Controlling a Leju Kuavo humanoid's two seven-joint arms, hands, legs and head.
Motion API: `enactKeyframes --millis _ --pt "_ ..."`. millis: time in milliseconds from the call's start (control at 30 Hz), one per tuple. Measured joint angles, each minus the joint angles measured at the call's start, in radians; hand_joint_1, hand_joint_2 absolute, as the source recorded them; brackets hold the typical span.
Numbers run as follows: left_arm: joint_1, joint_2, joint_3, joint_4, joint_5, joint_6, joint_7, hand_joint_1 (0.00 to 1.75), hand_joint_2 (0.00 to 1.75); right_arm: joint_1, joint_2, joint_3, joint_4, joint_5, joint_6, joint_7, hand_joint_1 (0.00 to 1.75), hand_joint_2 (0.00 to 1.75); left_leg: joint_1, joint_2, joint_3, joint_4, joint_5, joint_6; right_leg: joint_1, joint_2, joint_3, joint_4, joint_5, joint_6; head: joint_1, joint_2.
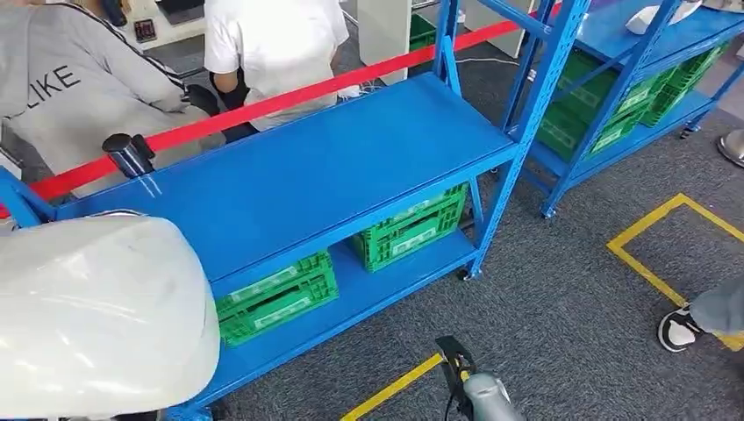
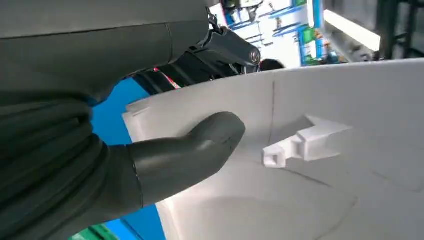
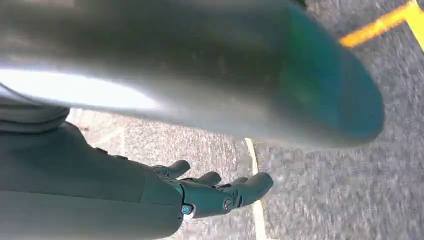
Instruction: Take the parts from the cabinet and place them on the table.
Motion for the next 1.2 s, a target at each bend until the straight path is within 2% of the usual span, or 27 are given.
enactKeyframes --millis 33,67,100,133,200,233,267,300,367,400,433,567,600,633,700,733,767,800,867,900,933,967,1000,1067,1100,1133,1200 --pt "0.001 -0.001 0.0 -0.003 -0.004 -0.001 0.002 1.75 1.75 0.001 0.003 0.0 0.0 0.0 -0.001 0.0 0.0 0.0 -0.004 0.001 -0.003 -0.008 0.012 0.004 0.0 0.0 0.002 -0.011 0.013 0.007 0.002 0.0" --pt "0.003 -0.003 0.0 -0.008 -0.013 -0.002 0.002 1.75 1.75 0.002 0.004 0.0 0.0 0.0 -0.003 0.0 0.0 0.0 0.006 0.003 -0.003 -0.035 0.037 0.005 0.008 0.001 0.0 -0.016 0.02 0.015 0.001 0.0" --pt "0.003 -0.007 0.0 -0.013 -0.022 -0.001 0.002 1.75 1.75 0.003 0.003 -0.001 0.0 0.0 -0.006 0.0 0.0 0.0 0.01 0.008 -0.002 -0.043 0.054 0.002 0.008 0.001 -0.011 0.0 -0.014 0.015 0.0 0.0" --pt "0.003 -0.011 0.0 -0.018 -0.028 -0.001 0.002 1.75 1.75 0.003 0.004 -0.002 0.0 0.0 -0.009 0.0 0.0 0.0 0.01 0.008 -0.016 -0.045 0.067 0.016 0.008 0.0 -0.025 0.042 -0.074 0.013 0.003 0.0" --pt "0.015 -0.011 0.0 -0.024 -0.033 -0.001 0.002 1.75 1.75 0.003 0.002 -0.005 0.0 -0.003 -0.01 0.0 0.0 0.0 0.009 0.01 -0.047 -0.041 0.09 0.015 0.01 0.001 -0.06 0.182 -0.178 0.017 0.006 0.0" --pt "0.023 -0.011 -0.001 -0.024 -0.035 0.001 0.002 1.75 1.75 0.003 0.002 -0.007 0.0 -0.006 -0.01 0.0 0.0 0.0 0.009 0.011 -0.065 -0.036 0.099 0.015 0.012 0.001 -0.069 0.244 -0.195 0.02 0.008 0.0" --pt "0.03 -0.011 -0.001 -0.025 -0.044 0.006 0.002 1.75 1.75 0.004 0.002 -0.01 0.0 -0.007 -0.01 0.0 0.0 0.0 0.01 0.012 -0.084 -0.028 0.107 0.013 0.011 0.0 -0.061 0.268 -0.181 0.024 0.008 0.0" --pt "0.036 -0.01 -0.001 -0.026 -0.053 0.008 0.003 1.75 1.75 0.003 0.002 -0.013 0.0 -0.007 -0.01 0.0 0.0 0.0 0.011 0.013 -0.102 -0.02 0.114 0.011 0.008 0.0 -0.035 0.25 -0.15 0.026 0.008 0.0" --pt "0.049 -0.01 -0.002 -0.03 -0.075 0.015 0.008 1.75 1.75 0.003 0.001 -0.016 0.0 -0.006 -0.01 0.0 0.0 0.0 0.017 0.014 -0.137 0.003 0.126 0.002 0.002 -0.002 0.07 0.121 -0.093 0.032 0.008 0.0" --pt "0.055 -0.01 -0.002 -0.034 -0.082 0.017 0.01 1.75 1.75 0.0 0.002 -0.016 0.0 -0.006 -0.01 0.0 0.0 0.0 0.015 0.014 -0.152 0.018 0.13 -0.005 0.0 -0.004 0.119 0.035 -0.132 0.038 0.008 0.0" --pt "0.061 -0.01 -0.002 -0.041 -0.086 0.019 0.011 1.75 1.75 -0.001 0.005 -0.016 -0.001 -0.006 -0.008 0.0 0.0 0.0 0.01 0.012 -0.166 0.031 0.133 -0.01 0.009 0.0 0.141 0.008 -0.144 0.021 0.016 0.0" --pt "0.076 -0.008 -0.006 -0.045 -0.123 0.02 0.03 1.75 1.75 0.005 0.005 -0.02 0.0 -0.006 -0.009 0.0 0.0 0.0 0.012 0.009 -0.17 0.031 0.16 -0.027 0.005 0.001 0.114 0.011 -0.123 -0.016 0.008 0.0" --pt "0.082 -0.008 -0.007 -0.046 -0.136 0.016 0.038 1.75 1.75 0.002 0.007 -0.021 0.0 -0.006 -0.01 0.0 0.0 0.0 0.015 0.007 -0.18 0.04 0.131 -0.035 0.004 -0.002 0.101 0.011 -0.112 -0.025 0.006 0.0" --pt "0.085 -0.008 -0.009 -0.047 -0.143 0.008 0.046 1.75 1.75 0.002 0.007 -0.022 0.0 -0.008 -0.011 0.0 0.0 0.0 0.018 0.006 -0.191 0.077 0.069 -0.044 0.003 -0.001 0.086 0.01 -0.099 -0.03 0.002 0.0" --pt "0.085 -0.009 -0.022 -0.049 -0.156 -0.008 0.057 1.75 1.75 0.004 0.008 -0.024 0.0 -0.017 -0.014 0.0 0.0 0.0 0.025 0.006 -0.227 0.215 -0.05 -0.055 0.003 -0.003 0.056 0.009 -0.073 -0.029 -0.001 0.0" --pt "0.089 -0.01 -0.03 -0.049 -0.159 -0.018 0.061 1.75 1.75 0.005 0.008 -0.026 0.0 -0.023 -0.018 0.0 0.0 0.0 0.027 0.006 -0.235 0.285 -0.081 -0.057 0.004 -0.003 0.038 0.01 -0.06 -0.028 -0.003 0.0" --pt "0.094 -0.014 -0.042 -0.049 -0.161 -0.034 0.067 1.75 1.75 0.005 0.011 -0.031 0.0 -0.031 -0.023 0.0 0.0 0.0 0.027 0.006 -0.227 0.324 -0.076 -0.057 0.004 -0.003 0.021 0.01 -0.047 -0.026 -0.003 0.0" --pt "0.097 -0.017 -0.052 -0.05 -0.161 -0.046 0.071 1.75 1.75 0.005 0.012 -0.038 0.0 -0.037 -0.03 0.0 0.0 0.0 0.027 0.006 -0.199 0.315 -0.05 -0.054 0.004 -0.004 0.008 0.011 -0.036 -0.024 -0.003 0.0" --pt "0.097 -0.027 -0.069 -0.055 -0.161 -0.061 0.077 1.75 1.75 0.006 0.018 -0.047 0.0 -0.042 -0.037 0.0 0.0 0.0 0.021 0.004 -0.086 0.185 0.013 -0.038 0.008 -0.004 -0.013 0.01 -0.017 -0.022 -0.002 0.0" --pt "0.096 -0.033 -0.075 -0.06 -0.161 -0.061 0.078 1.75 1.75 0.005 0.019 -0.048 0.0 -0.043 -0.038 0.0 0.0 0.0 0.015 0.001 -0.014 0.089 0.019 -0.021 0.009 -0.003 -0.017 0.006 -0.007 -0.022 -0.002 0.0" --pt "0.096 -0.037 -0.079 -0.066 -0.161 -0.064 0.08 1.75 1.75 0.005 0.033 -0.05 0.0 -0.043 -0.038 0.0 0.0 0.0 0.011 0.001 0.039 -0.006 -0.03 0.001 0.005 -0.005 -0.017 -0.002 0.005 -0.014 0.002 0.0" --pt "0.095 -0.039 -0.081 -0.069 -0.162 -0.065 0.079 1.75 1.75 0.005 0.033 -0.053 0.0 -0.043 -0.041 0.0 0.0 0.0 0.005 0.004 0.055 -0.042 -0.033 -0.01 -0.005 -0.005 -0.015 -0.011 0.018 -0.008 0.002 0.0" --pt "0.094 -0.04 -0.084 -0.071 -0.162 -0.067 0.08 1.75 1.75 0.005 0.035 -0.054 0.0 -0.044 -0.04 0.0 0.0 0.0 0.0 0.001 0.049 -0.039 -0.017 -0.011 -0.013 -0.005 -0.012 -0.024 0.032 0.003 0.003 0.0" --pt "0.093 -0.043 -0.088 -0.075 -0.162 -0.081 0.084 1.75 1.75 0.009 0.045 -0.056 0.001 -0.048 -0.046 0.0 0.0 0.0 -0.012 0.001 0.043 -0.071 0.02 0.009 -0.016 -0.004 -0.006 -0.06 0.067 0.017 -0.003 0.0" --pt "0.091 -0.047 -0.095 -0.075 -0.163 -0.089 0.085 1.75 1.75 0.009 0.045 -0.058 0.002 -0.048 -0.052 0.0 0.0 0.0 0.009 0.001 0.054 -0.108 0.057 0.01 -0.015 -0.004 -0.013 -0.062 0.061 0.015 -0.008 0.0" --pt "0.082 -0.054 -0.105 -0.073 -0.164 -0.1 0.088 1.75 1.75 0.009 0.044 -0.062 0.002 -0.046 -0.059 0.0 0.0 0.0 0.006 0.003 0.04 -0.12 0.077 0.009 -0.002 0.0 -0.025 -0.041 0.007 0.015 -0.008 0.0" --pt "0.065 -0.067 -0.125 -0.069 -0.155 -0.122 0.093 1.75 1.75 0.006 0.045 -0.064 0.002 -0.042 -0.069 0.0 0.0 0.0 0.009 0.007 0.011 -0.117 0.1 0.013 0.0 0.0 -0.057 0.09 -0.114 0.019 0.002 0.0"
